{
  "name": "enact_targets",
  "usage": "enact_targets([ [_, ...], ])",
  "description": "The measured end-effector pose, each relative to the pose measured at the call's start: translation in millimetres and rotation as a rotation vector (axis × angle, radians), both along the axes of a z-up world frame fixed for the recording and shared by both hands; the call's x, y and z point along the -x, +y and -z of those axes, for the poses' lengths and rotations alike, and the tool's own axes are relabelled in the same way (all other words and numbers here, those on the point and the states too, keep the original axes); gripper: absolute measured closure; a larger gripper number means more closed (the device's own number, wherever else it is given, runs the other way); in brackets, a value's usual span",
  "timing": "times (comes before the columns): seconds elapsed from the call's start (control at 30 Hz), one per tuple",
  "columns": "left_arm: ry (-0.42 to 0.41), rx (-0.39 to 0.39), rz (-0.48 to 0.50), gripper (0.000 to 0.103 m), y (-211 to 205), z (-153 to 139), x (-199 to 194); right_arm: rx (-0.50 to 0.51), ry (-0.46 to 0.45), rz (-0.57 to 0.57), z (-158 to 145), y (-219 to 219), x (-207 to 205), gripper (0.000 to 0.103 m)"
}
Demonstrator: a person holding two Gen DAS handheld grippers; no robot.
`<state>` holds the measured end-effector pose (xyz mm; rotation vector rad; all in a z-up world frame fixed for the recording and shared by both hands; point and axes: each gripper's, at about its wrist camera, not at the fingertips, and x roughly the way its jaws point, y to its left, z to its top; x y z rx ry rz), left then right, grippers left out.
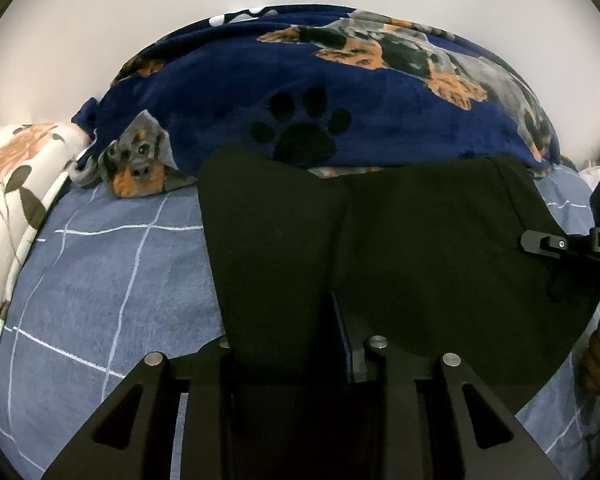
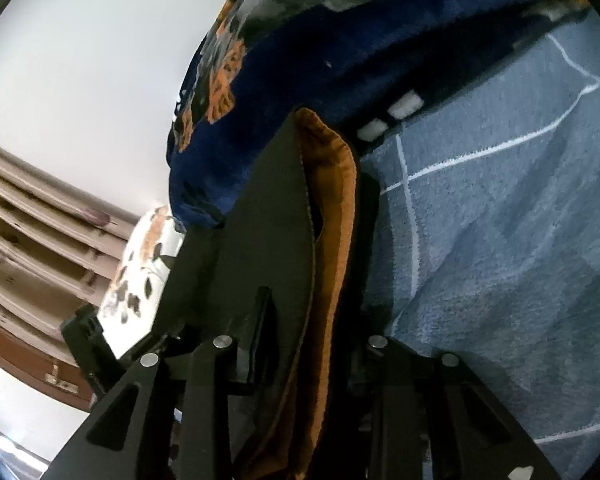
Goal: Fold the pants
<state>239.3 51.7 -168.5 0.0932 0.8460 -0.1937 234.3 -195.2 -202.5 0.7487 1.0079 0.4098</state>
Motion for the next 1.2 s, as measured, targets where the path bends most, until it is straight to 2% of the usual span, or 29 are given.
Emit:
enact_targets([
  [0.3,-0.048,-0.008,-0.020,0.065,3,7,5,0.121,-0.009,0.019,-4,13,-3,0.072],
  [0.73,-0.062,0.002,-0.040,0.060,4,10,6,0.173,-0.037,0.041,-8,22,1,0.069],
  [1.03,-0.065,-0.007,-0.056,0.056,4,11,6,0.245,-0.063,0.045,-12,31,2,0.065],
  [1.2,-0.066,-0.011,-0.057,0.056,3,11,6,0.322,-0.083,0.029,-15,43,2,0.057],
])
